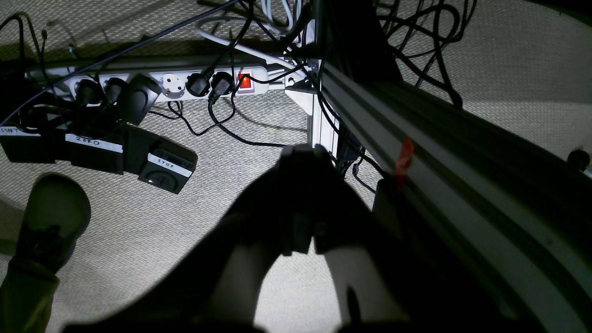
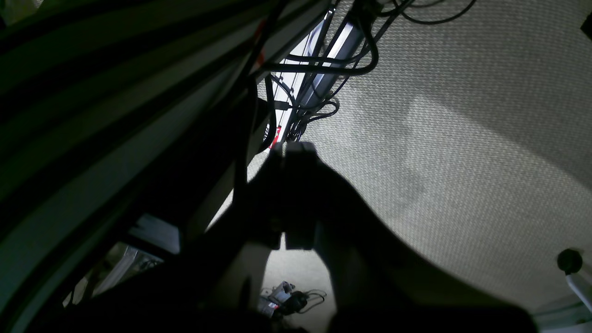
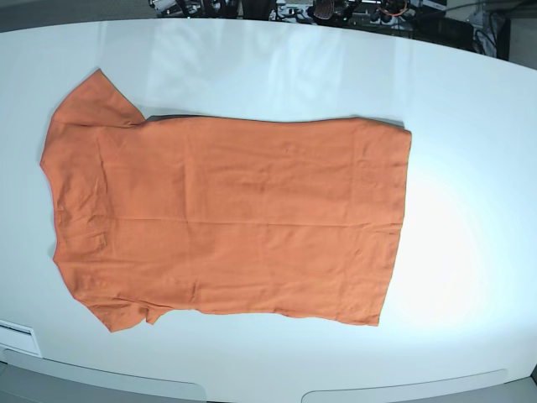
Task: Fold the T-shirt properly
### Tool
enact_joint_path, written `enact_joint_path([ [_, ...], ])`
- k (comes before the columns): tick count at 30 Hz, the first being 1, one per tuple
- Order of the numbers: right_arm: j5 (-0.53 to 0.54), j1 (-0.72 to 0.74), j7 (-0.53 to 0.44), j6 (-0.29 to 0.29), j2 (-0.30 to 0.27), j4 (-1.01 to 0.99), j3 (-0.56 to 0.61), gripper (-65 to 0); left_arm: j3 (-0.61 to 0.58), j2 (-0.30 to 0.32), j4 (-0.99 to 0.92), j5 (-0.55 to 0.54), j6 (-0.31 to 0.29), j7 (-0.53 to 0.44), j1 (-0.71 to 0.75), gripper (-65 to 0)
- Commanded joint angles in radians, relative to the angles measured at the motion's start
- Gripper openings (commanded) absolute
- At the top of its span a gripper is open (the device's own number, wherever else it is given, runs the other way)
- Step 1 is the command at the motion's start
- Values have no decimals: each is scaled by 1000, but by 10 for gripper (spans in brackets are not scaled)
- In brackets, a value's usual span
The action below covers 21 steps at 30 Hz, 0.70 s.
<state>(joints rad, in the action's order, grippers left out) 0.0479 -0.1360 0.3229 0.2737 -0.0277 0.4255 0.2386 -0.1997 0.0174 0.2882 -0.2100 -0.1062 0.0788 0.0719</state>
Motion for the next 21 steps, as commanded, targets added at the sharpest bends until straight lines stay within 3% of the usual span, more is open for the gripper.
enact_joint_path([
  [1,-4,-2,3,7,-1,6,-2,-650,2,-1,6,2,-6,-3,0,-650],
  [16,-4,-2,8,7,-1,6,-2,-650,2,0,6,63,-6,-3,0,-650],
  [18,-4,-2,34,9,-1,7,-2,-650,2,2,15,83,-6,17,0,-650],
  [21,-4,-20,145,38,-2,34,-2,-650,1,14,54,205,-6,108,3,-650],
])
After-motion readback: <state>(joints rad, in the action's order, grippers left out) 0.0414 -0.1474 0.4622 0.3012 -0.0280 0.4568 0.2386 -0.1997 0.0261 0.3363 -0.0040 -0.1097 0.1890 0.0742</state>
